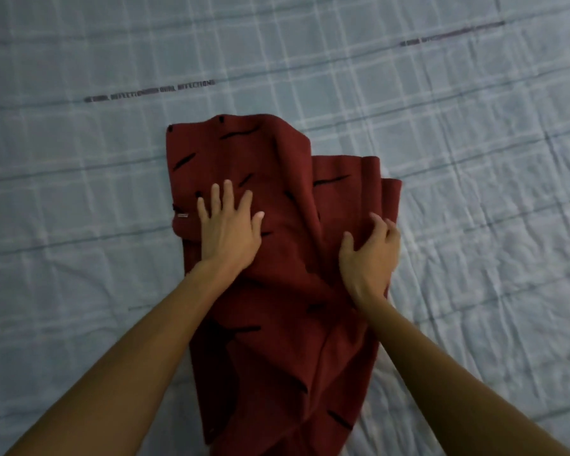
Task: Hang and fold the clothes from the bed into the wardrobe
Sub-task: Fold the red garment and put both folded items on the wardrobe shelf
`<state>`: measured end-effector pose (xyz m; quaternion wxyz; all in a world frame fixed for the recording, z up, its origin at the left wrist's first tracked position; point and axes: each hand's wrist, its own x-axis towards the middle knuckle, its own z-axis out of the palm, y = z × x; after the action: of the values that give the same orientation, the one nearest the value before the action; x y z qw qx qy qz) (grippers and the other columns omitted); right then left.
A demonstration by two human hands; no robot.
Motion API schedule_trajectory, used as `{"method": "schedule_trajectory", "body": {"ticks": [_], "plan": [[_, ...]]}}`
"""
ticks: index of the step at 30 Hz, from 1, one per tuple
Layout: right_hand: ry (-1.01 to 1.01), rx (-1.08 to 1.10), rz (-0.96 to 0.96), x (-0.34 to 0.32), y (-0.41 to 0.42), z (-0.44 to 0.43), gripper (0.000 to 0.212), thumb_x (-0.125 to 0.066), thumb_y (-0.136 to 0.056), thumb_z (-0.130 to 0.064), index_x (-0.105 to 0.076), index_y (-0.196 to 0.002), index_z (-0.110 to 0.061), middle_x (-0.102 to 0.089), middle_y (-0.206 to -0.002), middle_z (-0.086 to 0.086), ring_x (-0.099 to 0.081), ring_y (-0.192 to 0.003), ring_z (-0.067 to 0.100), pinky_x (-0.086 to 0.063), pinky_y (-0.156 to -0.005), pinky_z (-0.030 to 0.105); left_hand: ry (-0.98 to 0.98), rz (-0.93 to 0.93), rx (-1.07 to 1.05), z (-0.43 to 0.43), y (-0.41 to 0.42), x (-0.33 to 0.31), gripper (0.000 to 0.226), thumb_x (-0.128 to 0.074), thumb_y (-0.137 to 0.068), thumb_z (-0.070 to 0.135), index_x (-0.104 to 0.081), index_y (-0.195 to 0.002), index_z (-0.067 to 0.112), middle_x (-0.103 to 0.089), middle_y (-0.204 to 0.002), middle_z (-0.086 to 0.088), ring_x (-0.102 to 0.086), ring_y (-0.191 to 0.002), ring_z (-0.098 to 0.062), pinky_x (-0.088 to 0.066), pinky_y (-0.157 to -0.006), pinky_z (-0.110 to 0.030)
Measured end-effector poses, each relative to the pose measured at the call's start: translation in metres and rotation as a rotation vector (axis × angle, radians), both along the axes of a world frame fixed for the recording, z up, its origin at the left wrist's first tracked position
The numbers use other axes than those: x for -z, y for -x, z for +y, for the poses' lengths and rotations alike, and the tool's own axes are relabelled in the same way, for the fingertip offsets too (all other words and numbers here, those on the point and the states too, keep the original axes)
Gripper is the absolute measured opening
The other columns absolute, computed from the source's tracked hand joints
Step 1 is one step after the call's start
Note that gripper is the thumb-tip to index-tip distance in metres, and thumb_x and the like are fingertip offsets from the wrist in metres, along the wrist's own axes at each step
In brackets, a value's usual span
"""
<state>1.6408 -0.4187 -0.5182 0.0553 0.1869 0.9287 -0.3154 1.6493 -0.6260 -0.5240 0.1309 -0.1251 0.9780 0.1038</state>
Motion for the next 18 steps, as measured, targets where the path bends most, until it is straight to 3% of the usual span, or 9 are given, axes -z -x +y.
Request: {"method": "schedule_trajectory", "body": {"ticks": [4, 7, 9, 11, 15, 18], "plan": [[-0.012, 0.107, -0.279, 0.004, -0.033, 0.038, 0.084, -0.071, -0.076, -0.046, -0.029, -0.140, -0.012, -0.041, -0.137, 0.015, -0.040, -0.127, 0.035, -0.036, -0.100, 0.049, -0.145, 0.010, 0.182, 0.054, -0.021, -0.016, 0.064, -0.037, -0.096, 0.049, -0.016, -0.151, 0.025, -0.009, -0.158, -0.014, -0.006, -0.146, -0.029, -0.007, -0.117, -0.048], [0.175, 0.202, -0.336, 0.000, -0.026, 0.045, 0.054, -0.069, -0.080, -0.038, -0.050, -0.123, -0.011, -0.061, -0.119, 0.014, -0.056, -0.111, 0.033, -0.043, -0.089, 0.038, -0.110, -0.095, 0.188, 0.081, -0.038, -0.007, 0.067, -0.034, -0.094, 0.055, -0.010, -0.151, 0.028, -0.004, -0.159, -0.012, 0.000, -0.146, -0.026, 0.000, -0.117, -0.049], [0.203, 0.189, -0.237, -0.009, -0.024, 0.051, 0.029, -0.066, -0.083, -0.033, -0.060, -0.105, -0.015, -0.067, -0.100, 0.008, -0.062, -0.097, 0.029, -0.044, -0.081, 0.033, -0.073, -0.161, 0.144, 0.082, -0.047, -0.003, 0.067, -0.032, -0.095, 0.056, -0.011, -0.151, 0.027, -0.001, -0.159, -0.013, 0.003, -0.146, -0.026, 0.003, -0.117, -0.048], [0.259, 0.245, -0.103, -0.023, -0.026, 0.061, 0.015, -0.064, -0.082, -0.027, -0.059, -0.094, -0.018, -0.064, -0.088, 0.001, -0.061, -0.087, 0.025, -0.045, -0.078, 0.032, -0.024, -0.213, 0.118, 0.079, -0.061, 0.000, 0.066, -0.028, -0.096, 0.056, -0.009, -0.152, 0.026, 0.003, -0.159, -0.013, 0.006, -0.146, -0.024, 0.004, -0.117, -0.048], [0.382, 0.553, 0.054, -0.048, -0.036, 0.102, 0.016, -0.059, -0.075, -0.018, -0.056, -0.091, -0.021, -0.060, -0.078, -0.007, -0.061, -0.077, 0.018, -0.051, -0.083, 0.040, 0.030, -0.266, 0.072, 0.081, -0.078, -0.003, 0.063, -0.021, -0.098, 0.053, -0.006, -0.152, 0.025, 0.006, -0.159, -0.008, 0.012, -0.146, -0.022, 0.005, -0.115, -0.052], [0.422, 0.567, 0.039, -0.053, -0.055, 0.127, 0.020, -0.059, -0.078, -0.017, -0.054, -0.093, -0.030, -0.061, -0.079, -0.010, -0.061, -0.077, 0.012, -0.052, -0.086, 0.042, 0.046, -0.326, 0.015, 0.098, -0.077, -0.008, 0.061, -0.021, -0.098, 0.050, -0.012, -0.152, 0.022, 0.001, -0.159, -0.012, 0.009, -0.146, -0.025, 0.002, -0.115, -0.054]]}}
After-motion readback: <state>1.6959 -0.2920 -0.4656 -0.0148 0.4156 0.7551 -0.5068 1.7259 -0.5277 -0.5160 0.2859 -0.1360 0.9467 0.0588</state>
